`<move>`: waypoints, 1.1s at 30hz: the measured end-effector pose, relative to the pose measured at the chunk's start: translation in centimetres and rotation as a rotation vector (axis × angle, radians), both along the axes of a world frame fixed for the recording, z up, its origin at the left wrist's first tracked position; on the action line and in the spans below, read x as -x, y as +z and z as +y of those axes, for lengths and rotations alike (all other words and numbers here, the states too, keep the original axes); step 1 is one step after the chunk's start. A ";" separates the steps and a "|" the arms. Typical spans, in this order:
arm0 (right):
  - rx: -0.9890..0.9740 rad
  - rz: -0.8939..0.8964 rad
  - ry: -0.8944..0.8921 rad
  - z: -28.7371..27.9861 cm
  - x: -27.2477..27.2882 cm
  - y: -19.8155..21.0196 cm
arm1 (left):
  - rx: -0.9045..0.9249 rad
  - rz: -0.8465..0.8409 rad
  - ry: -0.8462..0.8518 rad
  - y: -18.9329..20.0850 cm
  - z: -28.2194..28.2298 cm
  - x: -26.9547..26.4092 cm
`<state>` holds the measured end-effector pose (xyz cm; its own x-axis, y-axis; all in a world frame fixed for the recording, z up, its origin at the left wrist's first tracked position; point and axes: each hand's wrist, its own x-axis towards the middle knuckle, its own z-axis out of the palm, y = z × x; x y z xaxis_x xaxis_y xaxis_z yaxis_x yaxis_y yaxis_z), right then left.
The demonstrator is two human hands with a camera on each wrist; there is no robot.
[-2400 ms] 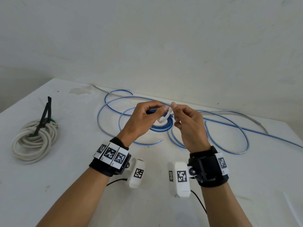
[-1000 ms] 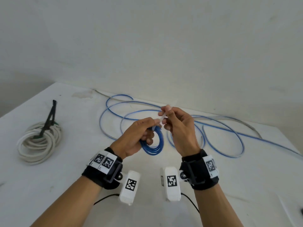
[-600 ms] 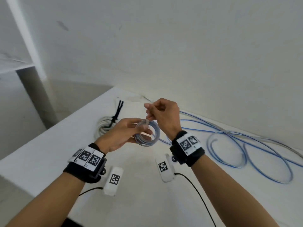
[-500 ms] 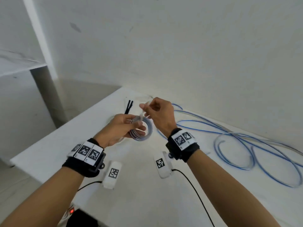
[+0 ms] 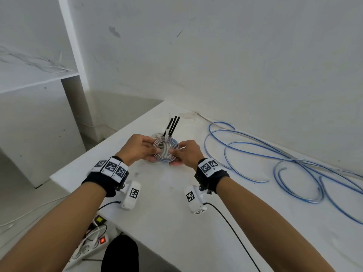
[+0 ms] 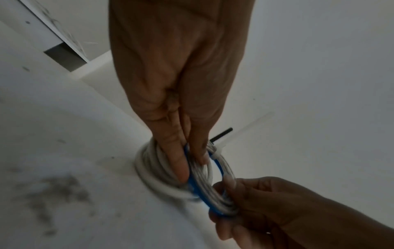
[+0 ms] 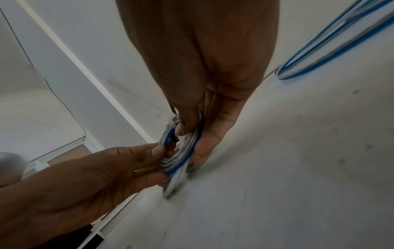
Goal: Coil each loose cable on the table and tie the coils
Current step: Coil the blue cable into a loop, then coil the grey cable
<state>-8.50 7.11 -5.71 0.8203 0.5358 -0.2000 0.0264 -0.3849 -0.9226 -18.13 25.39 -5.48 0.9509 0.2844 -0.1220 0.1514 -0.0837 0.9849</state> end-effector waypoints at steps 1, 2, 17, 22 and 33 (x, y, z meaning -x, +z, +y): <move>0.005 -0.013 -0.008 0.2 0.1 -0.2 | -0.010 -0.006 0.047 -0.2 0.2 -0.3; 0.013 -0.030 -0.020 0.5 0.0 -0.5 | -0.015 -0.016 0.087 -0.4 0.4 -0.6; 0.310 -0.265 0.040 -0.8 -0.8 -0.5 | -0.536 0.048 0.134 -0.1 -1.1 -2.3; 0.454 -0.368 0.085 -1.6 -0.5 0.3 | -0.946 0.171 0.100 1.7 -3.4 -2.3; 0.854 -0.471 -0.148 -12.7 -3.6 2.0 | -0.928 0.019 0.001 4.0 -12.1 -6.0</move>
<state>-4.87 -5.62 -3.68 0.9625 0.2491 -0.1074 0.2180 -0.9459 -0.2401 -12.11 13.31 -1.50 0.9509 0.2766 0.1389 0.1673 -0.8369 0.5212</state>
